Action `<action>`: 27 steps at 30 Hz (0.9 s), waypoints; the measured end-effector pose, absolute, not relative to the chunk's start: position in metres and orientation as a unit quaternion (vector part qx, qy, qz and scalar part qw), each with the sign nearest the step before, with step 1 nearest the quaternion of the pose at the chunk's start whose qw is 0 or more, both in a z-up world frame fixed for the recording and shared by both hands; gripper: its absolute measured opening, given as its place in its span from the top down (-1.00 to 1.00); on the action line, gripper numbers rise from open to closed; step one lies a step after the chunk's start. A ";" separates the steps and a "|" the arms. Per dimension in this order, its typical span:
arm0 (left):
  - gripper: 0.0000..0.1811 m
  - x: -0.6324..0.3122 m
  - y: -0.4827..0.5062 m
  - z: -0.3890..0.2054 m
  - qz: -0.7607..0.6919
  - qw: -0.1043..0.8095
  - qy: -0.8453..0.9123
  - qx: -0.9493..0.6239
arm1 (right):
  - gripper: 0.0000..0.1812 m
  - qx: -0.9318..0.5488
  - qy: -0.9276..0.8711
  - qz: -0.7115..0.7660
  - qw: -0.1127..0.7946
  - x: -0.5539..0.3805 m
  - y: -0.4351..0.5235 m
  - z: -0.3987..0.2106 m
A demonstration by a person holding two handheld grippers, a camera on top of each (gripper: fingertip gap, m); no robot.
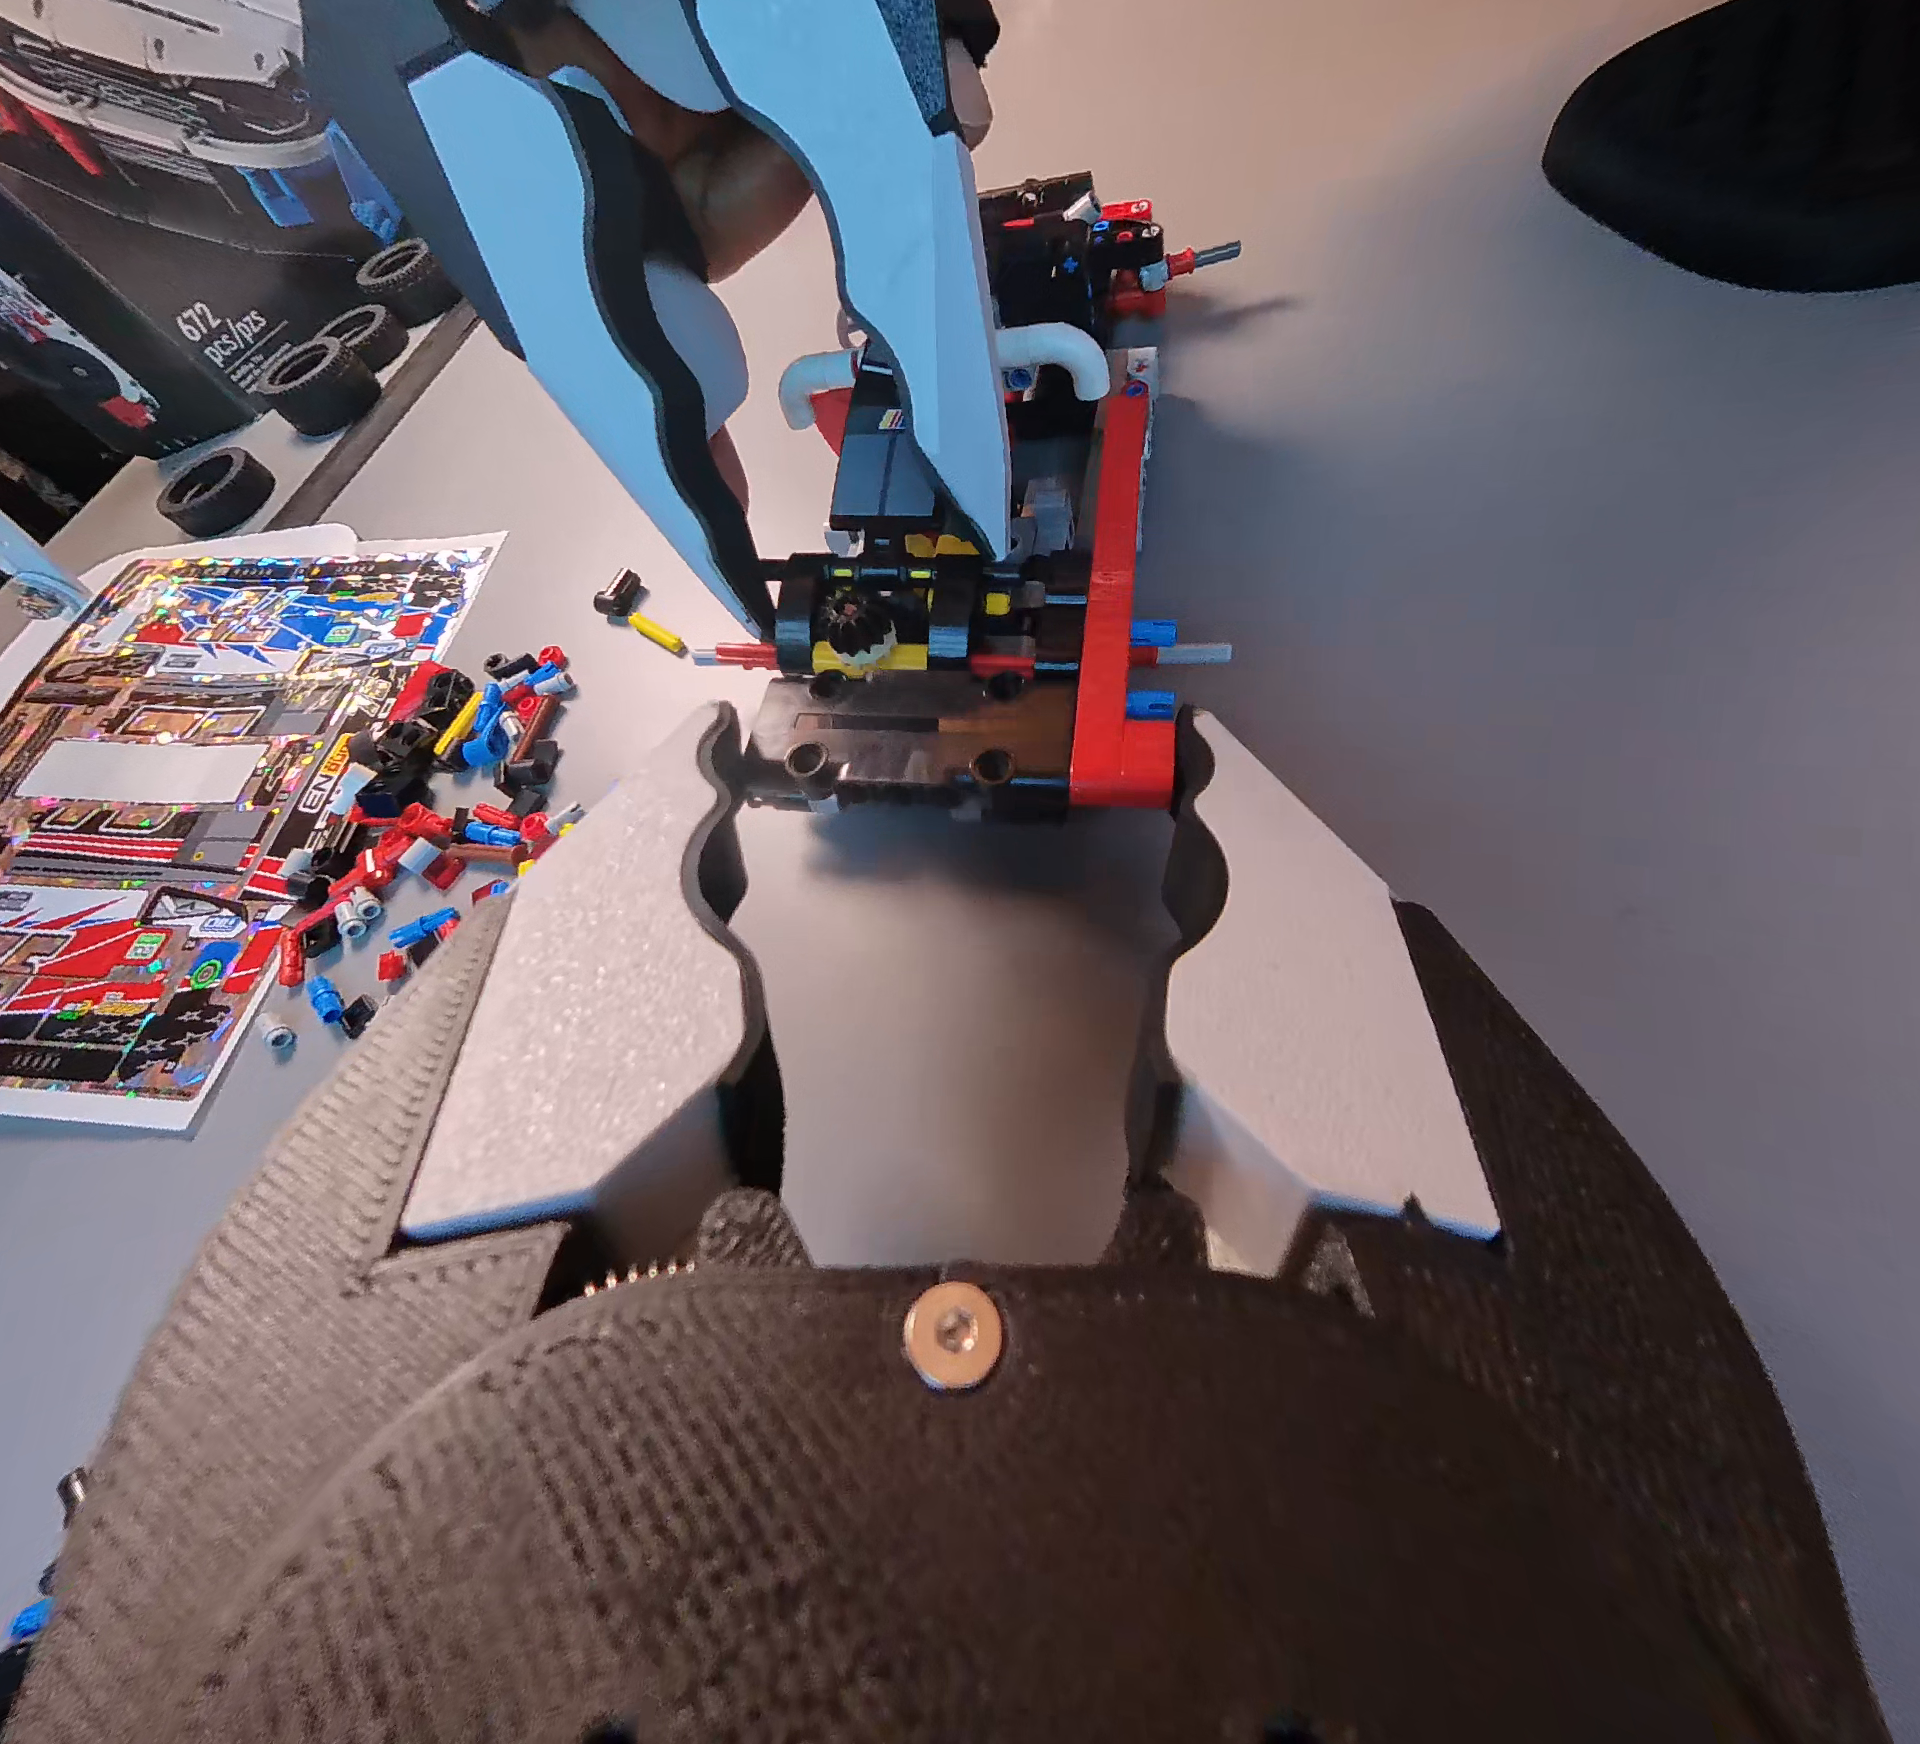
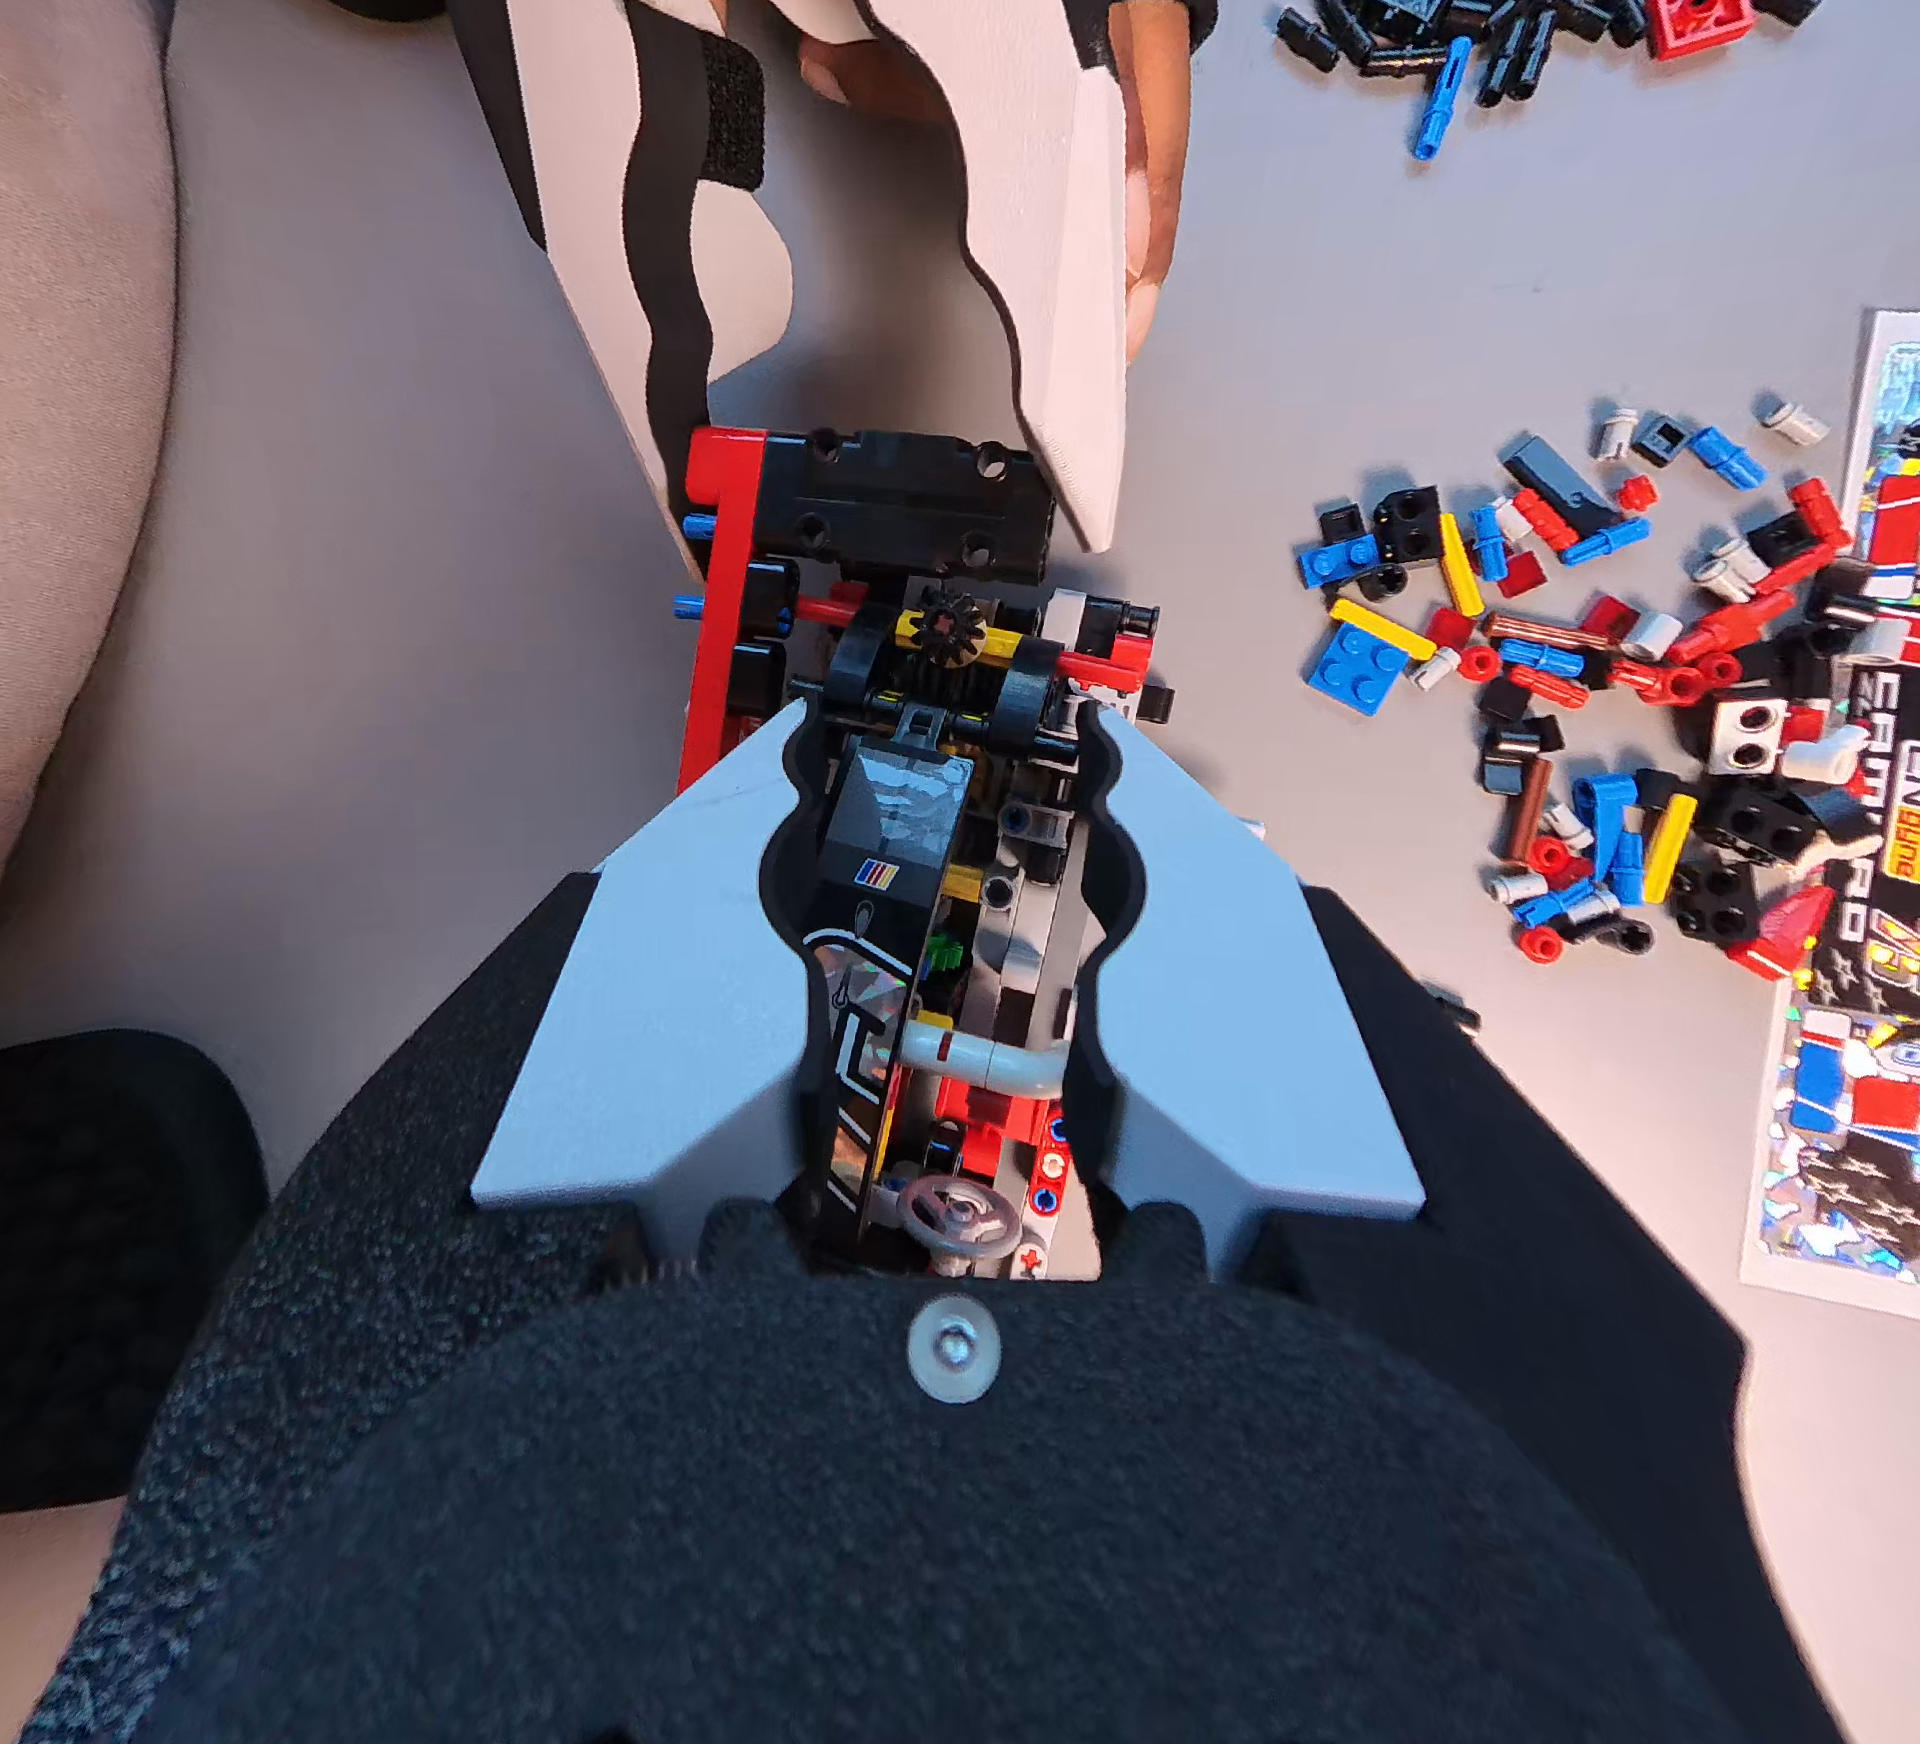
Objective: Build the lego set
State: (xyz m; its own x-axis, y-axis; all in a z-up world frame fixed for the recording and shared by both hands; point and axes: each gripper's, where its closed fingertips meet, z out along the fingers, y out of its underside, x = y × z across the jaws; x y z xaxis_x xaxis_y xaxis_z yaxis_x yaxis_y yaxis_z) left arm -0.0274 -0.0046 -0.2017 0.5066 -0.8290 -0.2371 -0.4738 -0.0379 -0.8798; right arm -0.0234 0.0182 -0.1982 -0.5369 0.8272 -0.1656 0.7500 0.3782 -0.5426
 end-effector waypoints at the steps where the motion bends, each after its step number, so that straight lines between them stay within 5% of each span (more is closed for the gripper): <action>1: 0.10 -0.026 -0.007 -0.201 -0.177 0.513 0.469 -0.697 | 0.49 -0.476 -0.828 0.290 0.066 -0.023 0.018 -0.198; 27: 0.10 -0.025 -0.005 -0.203 -0.150 0.520 0.475 -0.694 | 0.50 -0.469 -0.829 0.294 0.078 -0.025 0.017 -0.197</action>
